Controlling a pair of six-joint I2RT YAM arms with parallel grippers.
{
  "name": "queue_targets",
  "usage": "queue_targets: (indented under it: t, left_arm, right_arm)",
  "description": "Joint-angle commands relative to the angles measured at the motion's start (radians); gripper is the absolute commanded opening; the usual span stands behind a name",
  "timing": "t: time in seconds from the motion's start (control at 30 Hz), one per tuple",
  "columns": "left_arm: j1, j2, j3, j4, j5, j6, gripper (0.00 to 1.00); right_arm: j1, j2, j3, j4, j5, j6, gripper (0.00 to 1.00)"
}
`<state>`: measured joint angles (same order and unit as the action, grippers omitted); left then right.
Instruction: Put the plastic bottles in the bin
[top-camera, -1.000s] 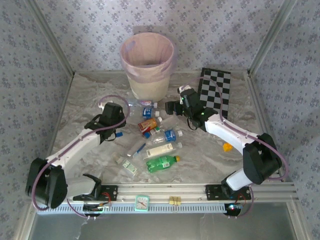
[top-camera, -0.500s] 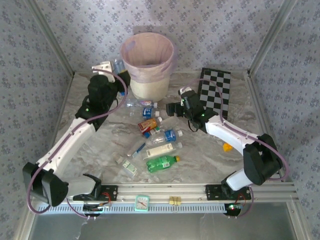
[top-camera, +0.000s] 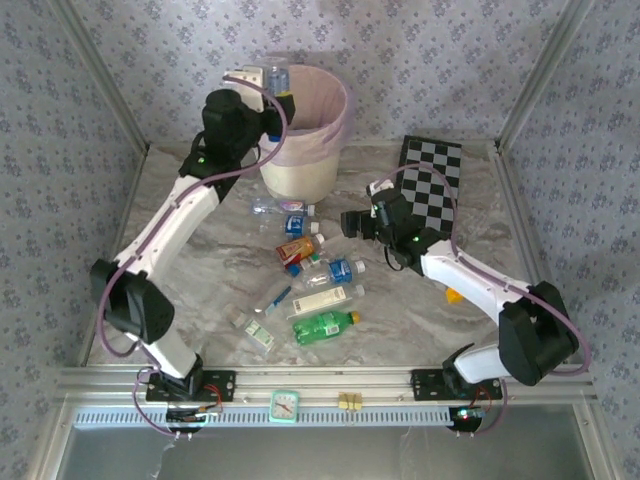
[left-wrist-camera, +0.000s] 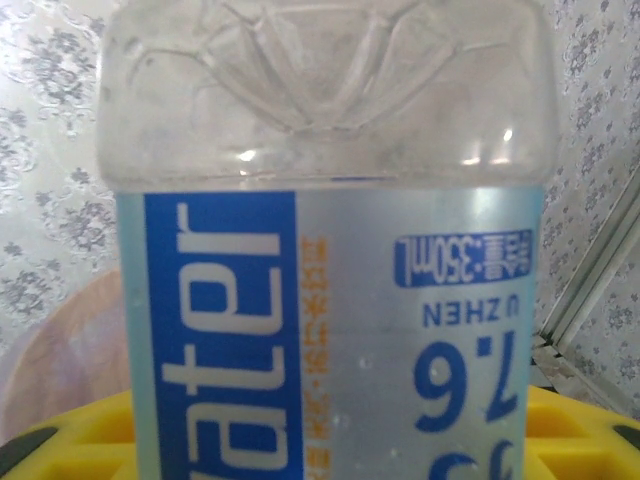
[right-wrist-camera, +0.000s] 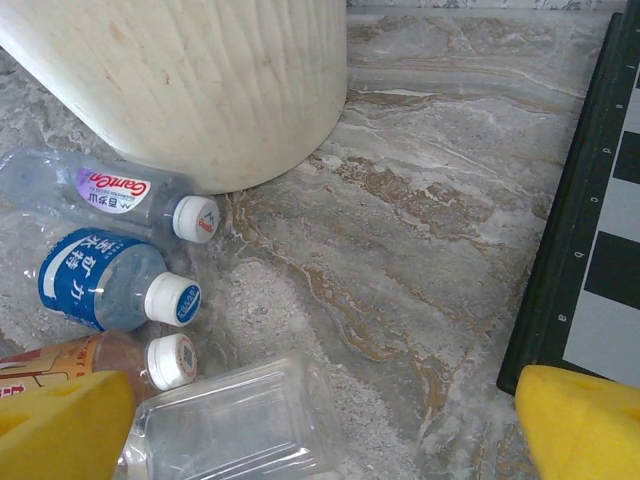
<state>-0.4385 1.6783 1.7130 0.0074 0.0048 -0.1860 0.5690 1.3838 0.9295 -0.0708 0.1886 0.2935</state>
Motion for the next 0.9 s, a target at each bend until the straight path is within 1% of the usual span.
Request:
queue_targets:
  t: [0.0,0.1,0.23,0.37,0.5,0.63,0.77,0.87]
  left_arm:
    - [0.008,0.077,0.133,-0.041,0.047,0.031,0.46]
    - [0.01,0.172,0.266,-0.103,0.056,0.037,0.46]
    - [0.014,0.307,0.447,-0.231,0.078,0.036,0.47]
    - [0.014,0.423,0.599,-0.351,0.09,0.036,0.49]
    - [0.014,0.505,0.714,-0.444,0.09,0.031,0.51]
    - [0.015,0.541,0.766,-0.483,0.083,0.017,0.65]
    - [0.016,0.535,0.768,-0.485,0.08,0.01,0.8]
    - [0.016,0.522,0.768,-0.485,0.082,0.007,0.85]
  right_arm:
    - [-0.007,-0.036,-0.02,0.012,0.026,0.019,1.0]
    - [-0.009,-0.046,-0.031,0.011,0.03,0.022,1.0]
    - [-0.01,-0.06,-0.045,0.009,0.04,0.026,1.0]
    - [-0.013,-0.079,-0.056,0.005,0.049,0.026,1.0]
    - [-0.017,-0.088,-0.063,-0.001,0.051,0.027,1.0]
    - [-0.018,-0.093,-0.065,0.0,0.051,0.027,1.0]
    - [-0.02,-0.093,-0.065,0.001,0.049,0.028,1.0]
    - [-0.021,-0.094,-0.065,0.003,0.045,0.032,1.0]
